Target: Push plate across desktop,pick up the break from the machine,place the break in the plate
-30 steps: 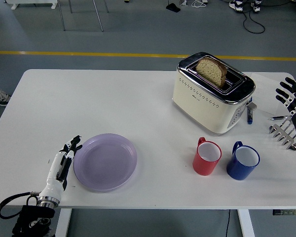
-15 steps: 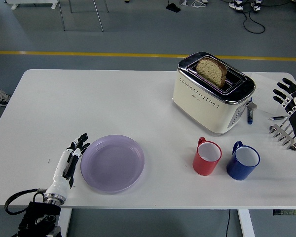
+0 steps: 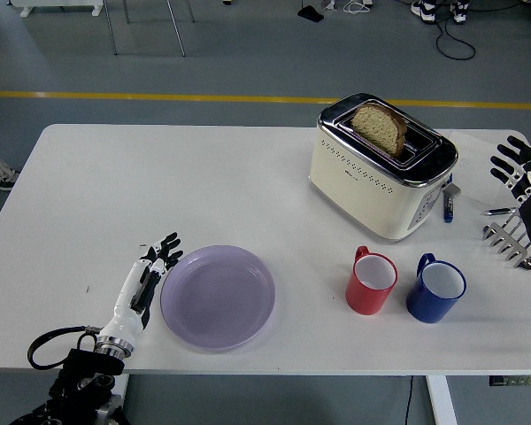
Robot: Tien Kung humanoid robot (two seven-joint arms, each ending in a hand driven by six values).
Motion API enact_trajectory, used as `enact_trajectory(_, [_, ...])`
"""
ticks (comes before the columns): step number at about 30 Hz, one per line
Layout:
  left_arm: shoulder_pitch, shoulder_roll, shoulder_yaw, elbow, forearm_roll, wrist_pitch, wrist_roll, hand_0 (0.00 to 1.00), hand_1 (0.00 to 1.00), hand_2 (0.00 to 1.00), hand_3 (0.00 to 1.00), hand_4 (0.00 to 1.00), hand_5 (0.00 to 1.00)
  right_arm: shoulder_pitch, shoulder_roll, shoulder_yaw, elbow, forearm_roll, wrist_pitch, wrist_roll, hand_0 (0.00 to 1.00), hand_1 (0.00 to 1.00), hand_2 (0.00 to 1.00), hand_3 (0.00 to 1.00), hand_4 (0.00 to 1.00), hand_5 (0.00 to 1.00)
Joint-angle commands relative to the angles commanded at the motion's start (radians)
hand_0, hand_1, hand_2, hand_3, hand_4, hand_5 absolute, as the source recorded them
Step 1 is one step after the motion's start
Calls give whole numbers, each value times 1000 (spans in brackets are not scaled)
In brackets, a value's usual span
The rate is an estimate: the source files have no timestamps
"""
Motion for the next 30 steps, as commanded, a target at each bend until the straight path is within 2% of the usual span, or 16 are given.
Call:
enact_trajectory(13, [-18,-21,13,14,-24,-31,9,845,859,924,891,547,998,-9,-1,-7,-1,1,-1,0,897,801,823,802,551,607])
enact_trajectory(14, [-20,-21,14,14,-22,-34,11,834,850,905,835,546,998,-10,-1,-6,0,1,-1,0,897,801,823,802,551,607])
enact_trajectory(30, [-42,-27,36,20,-43,-74,29,816,837,883,822,545,998,-10,-1,-5,3,3,-3,0,897,801,822,802,551,607])
